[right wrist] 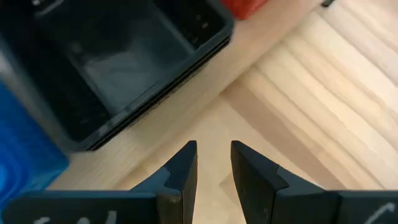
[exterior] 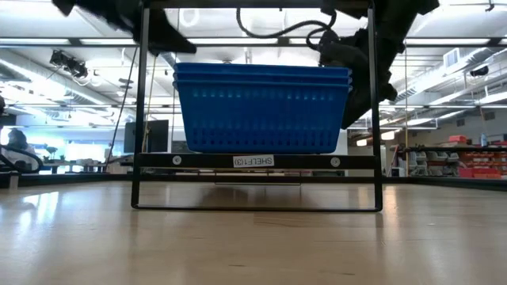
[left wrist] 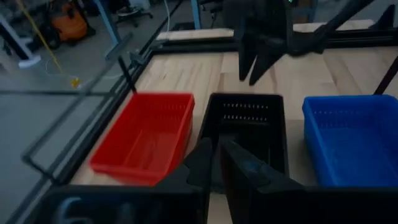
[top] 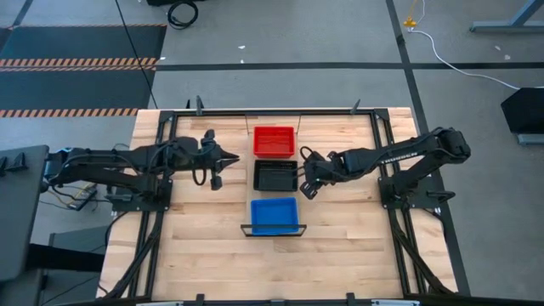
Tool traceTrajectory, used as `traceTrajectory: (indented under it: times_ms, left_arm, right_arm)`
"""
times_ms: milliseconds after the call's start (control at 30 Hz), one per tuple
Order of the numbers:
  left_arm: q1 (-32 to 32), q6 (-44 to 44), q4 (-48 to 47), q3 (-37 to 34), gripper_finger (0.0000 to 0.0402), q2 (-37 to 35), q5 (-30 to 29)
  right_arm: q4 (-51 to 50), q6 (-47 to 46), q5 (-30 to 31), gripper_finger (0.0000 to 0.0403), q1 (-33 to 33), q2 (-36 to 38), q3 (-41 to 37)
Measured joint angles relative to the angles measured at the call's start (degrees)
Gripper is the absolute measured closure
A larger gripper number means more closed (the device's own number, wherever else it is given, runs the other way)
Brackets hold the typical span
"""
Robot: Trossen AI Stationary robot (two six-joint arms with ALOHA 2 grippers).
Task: Stack baskets on shelf by color
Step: Adjust the bins on the shelf
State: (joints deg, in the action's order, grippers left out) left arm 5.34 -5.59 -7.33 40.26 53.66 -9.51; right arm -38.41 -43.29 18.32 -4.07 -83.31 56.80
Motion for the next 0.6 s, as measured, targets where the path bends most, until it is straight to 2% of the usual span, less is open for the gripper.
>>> traceTrajectory:
  times_ms: [100, 400, 600]
  left_arm:
    - [0.3, 0.5, 1.7, -2.3, 0.0363, -0.5, -0.3]
    - [0.5, 2.8, 1.1, -2.4, 0.0366, -0.9, -0.5]
    - [0.4, 3.7, -1.3, -2.4, 0.0374, -0.9, 0.0]
  right_arm:
    - [1.5, 0.3, 0.0, 0.0298, 1.1, -0.9, 0.0]
    - [7.5, 4.3, -0.3, 0.0298, 1.3, -4.9, 0.0]
    - [8.8, 4.6, 0.0, 0.0298, 1.3, -4.7, 0.0]
